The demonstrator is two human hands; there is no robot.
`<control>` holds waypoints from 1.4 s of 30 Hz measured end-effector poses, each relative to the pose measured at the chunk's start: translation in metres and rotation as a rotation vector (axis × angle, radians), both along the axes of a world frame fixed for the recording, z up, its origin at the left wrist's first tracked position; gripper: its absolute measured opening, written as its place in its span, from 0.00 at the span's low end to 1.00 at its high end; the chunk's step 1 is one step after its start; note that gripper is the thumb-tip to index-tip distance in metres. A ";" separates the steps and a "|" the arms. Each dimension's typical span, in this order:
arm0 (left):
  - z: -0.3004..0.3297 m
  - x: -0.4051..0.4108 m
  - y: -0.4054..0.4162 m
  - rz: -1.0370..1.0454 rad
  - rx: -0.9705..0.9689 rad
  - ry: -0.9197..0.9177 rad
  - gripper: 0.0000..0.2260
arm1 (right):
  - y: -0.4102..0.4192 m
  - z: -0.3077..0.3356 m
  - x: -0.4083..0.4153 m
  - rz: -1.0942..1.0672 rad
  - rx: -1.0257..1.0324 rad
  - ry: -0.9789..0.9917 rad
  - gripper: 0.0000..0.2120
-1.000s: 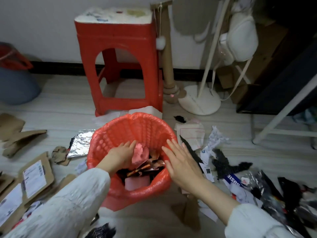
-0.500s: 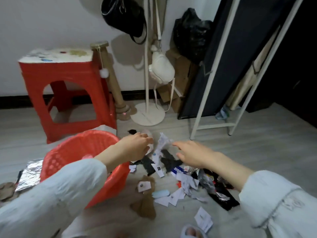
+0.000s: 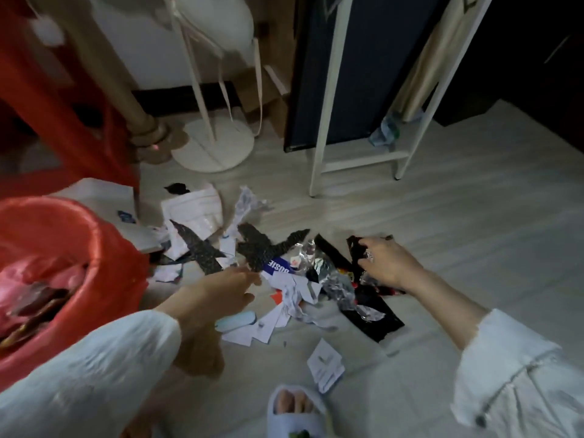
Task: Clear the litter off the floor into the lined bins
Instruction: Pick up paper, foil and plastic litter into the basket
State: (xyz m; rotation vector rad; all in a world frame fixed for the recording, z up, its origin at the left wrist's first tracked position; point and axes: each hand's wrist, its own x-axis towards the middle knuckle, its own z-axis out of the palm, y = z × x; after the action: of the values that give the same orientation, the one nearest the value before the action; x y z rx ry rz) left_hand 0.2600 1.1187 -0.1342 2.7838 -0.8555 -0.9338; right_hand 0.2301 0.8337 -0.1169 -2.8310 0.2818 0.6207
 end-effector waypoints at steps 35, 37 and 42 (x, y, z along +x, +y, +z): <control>-0.093 0.078 -0.118 0.534 -0.571 -0.273 0.09 | -0.009 -0.168 -0.015 -0.393 0.200 -0.299 0.20; -0.080 0.083 -0.104 0.547 -0.553 -0.326 0.10 | 0.000 -0.160 -0.010 -0.446 0.286 -0.313 0.16; -0.050 0.083 -0.089 0.425 -0.435 -0.511 0.12 | 0.018 -0.155 -0.003 -0.648 0.506 -0.352 0.11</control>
State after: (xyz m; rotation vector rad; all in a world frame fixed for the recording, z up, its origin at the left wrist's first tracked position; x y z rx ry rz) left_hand 0.3426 1.0294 -0.1837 2.6583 -0.3983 0.0356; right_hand 0.2275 0.8515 -0.2714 -2.1249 0.7955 0.0352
